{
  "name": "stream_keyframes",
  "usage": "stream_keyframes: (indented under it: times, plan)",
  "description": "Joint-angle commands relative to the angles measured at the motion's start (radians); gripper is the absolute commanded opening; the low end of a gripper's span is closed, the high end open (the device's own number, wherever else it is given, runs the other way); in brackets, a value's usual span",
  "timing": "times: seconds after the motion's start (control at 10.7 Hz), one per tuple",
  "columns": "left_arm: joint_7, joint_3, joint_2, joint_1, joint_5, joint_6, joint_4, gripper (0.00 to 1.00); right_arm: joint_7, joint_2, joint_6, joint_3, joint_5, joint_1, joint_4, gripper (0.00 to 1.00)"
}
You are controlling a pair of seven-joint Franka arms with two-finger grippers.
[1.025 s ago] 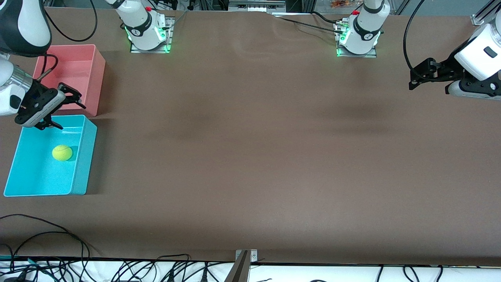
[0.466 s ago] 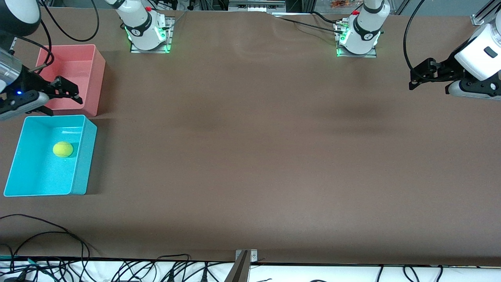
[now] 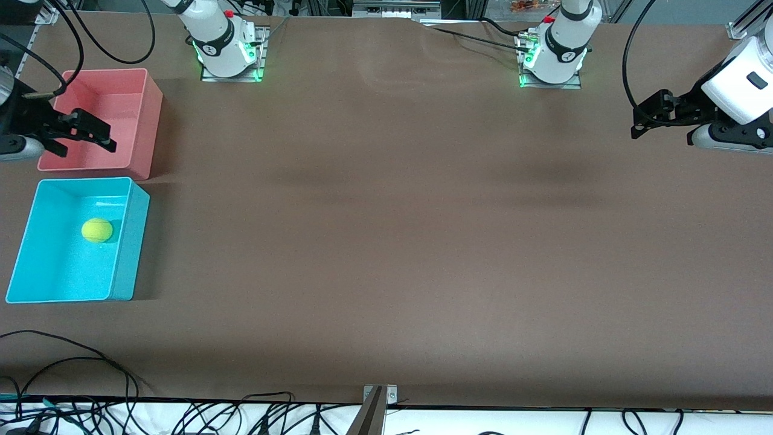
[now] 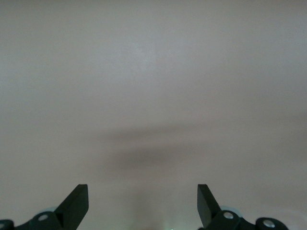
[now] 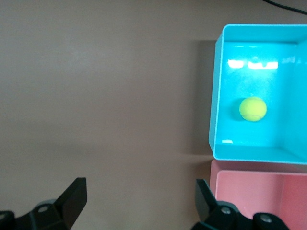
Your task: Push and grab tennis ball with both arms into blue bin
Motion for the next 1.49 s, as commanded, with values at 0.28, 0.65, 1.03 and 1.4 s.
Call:
stream_keyframes:
  times: [0.28,0.65,1.03,1.4]
  plan:
    - [-0.012,0.003,0.003,-0.004,0.02,-0.006,0.018,1.0,0.101,0.002,-0.164,0.001,-0.025,0.015,0.12,1.0]
    - [-0.013,0.004,0.003,-0.003,0.02,-0.006,0.018,1.0,0.136,0.002,-0.084,0.002,-0.026,0.021,0.121,1.0]
    - [-0.013,0.003,0.003,-0.004,0.02,-0.006,0.018,1.0,0.136,0.031,-0.034,-0.002,-0.045,0.009,0.123,1.0]
    - [-0.012,0.003,0.003,-0.004,0.02,-0.006,0.018,1.0,0.143,0.083,-0.025,0.001,-0.043,0.006,0.147,1.0]
